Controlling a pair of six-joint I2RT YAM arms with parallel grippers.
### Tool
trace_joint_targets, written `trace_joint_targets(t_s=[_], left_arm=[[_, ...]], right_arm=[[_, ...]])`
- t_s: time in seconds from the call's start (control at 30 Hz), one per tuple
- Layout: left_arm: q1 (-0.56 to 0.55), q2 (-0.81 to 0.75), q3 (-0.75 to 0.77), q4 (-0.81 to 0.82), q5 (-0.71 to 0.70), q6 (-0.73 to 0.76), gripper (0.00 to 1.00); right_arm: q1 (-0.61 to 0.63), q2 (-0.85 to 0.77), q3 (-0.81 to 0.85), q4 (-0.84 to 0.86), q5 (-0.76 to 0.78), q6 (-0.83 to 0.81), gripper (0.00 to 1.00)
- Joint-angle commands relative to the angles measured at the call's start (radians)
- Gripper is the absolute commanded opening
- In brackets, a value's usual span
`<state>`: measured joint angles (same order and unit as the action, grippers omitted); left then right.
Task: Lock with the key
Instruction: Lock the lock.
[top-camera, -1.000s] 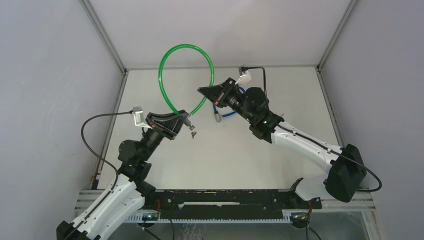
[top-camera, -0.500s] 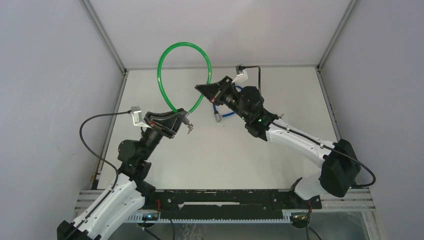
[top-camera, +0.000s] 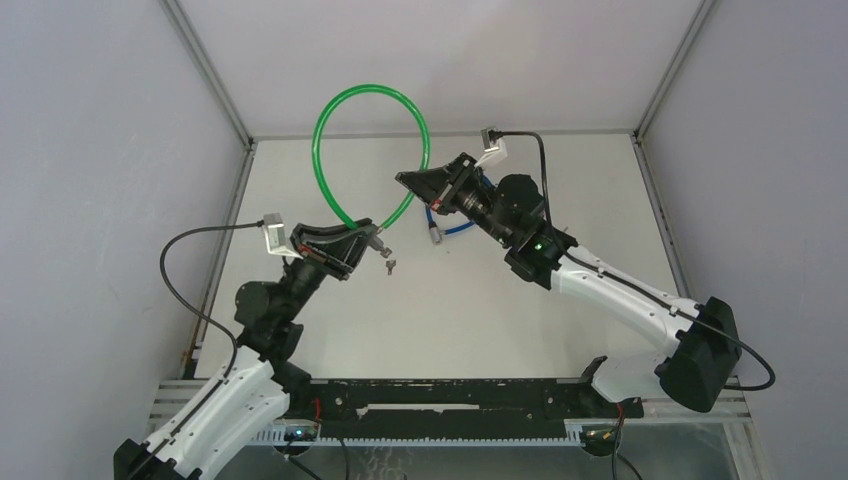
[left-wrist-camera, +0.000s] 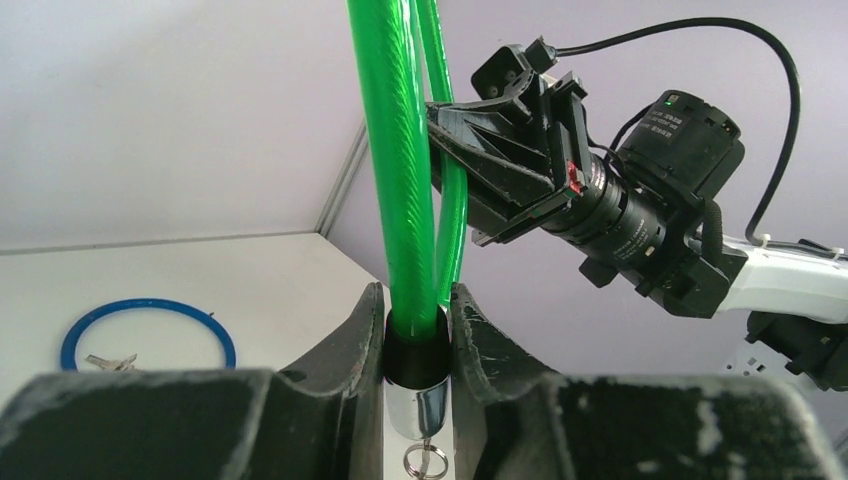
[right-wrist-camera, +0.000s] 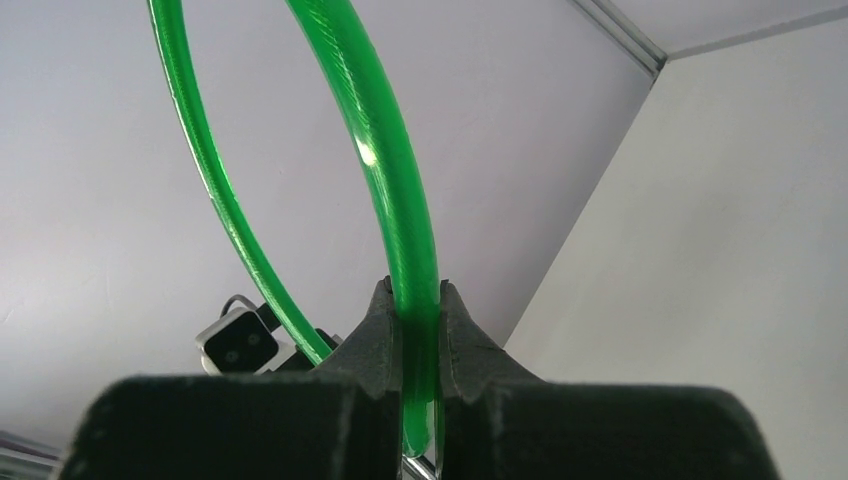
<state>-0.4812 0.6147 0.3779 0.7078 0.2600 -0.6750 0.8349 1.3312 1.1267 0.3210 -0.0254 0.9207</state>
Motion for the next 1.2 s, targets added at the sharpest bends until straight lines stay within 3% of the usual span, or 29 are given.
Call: trace_joint_targets(t_s=[0.0,0.37,1.17], left_arm=[[-0.011,0.036,0.040,0.037,0.036,-0.001,0.00],[-0.011,0.101,0.103,0.051,0.134,-0.040,0.00],[-0.010,0.014,0.065,0.131,0.066,-0.047,0.00]], right_arm=[[0.093,-0.011,0.026,0.013,-0.199,0.057,0.00],[0.141,0.035,0.025,0.032,-0.194,0.037,0.00],[0.138,0.035,0.004,-0.126,-0.202,-0.023,0.00]])
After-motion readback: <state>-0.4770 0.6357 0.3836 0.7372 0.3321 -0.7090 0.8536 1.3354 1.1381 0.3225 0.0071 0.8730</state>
